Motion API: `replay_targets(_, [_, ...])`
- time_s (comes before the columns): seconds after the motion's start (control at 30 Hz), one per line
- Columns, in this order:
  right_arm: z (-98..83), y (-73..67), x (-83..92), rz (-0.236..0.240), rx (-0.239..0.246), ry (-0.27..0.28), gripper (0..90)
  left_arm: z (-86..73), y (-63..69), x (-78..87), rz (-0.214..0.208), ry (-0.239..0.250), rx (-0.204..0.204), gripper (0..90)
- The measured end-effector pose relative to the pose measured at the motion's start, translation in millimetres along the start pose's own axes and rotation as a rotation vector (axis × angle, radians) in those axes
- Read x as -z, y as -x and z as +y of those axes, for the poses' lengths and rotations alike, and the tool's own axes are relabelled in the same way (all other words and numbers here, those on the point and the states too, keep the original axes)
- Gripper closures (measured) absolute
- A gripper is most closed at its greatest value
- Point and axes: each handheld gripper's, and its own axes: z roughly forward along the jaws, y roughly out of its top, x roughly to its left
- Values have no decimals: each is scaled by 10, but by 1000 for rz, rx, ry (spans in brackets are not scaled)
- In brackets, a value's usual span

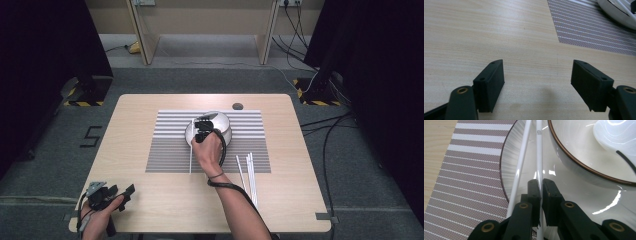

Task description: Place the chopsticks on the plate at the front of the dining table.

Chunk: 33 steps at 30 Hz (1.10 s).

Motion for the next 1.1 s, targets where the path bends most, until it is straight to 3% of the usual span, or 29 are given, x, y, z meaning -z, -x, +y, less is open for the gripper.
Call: replay_targets(1.1, [66, -3, -93, -6, -27, 13, 854, 1, 1, -1, 1, -1, -2, 258])
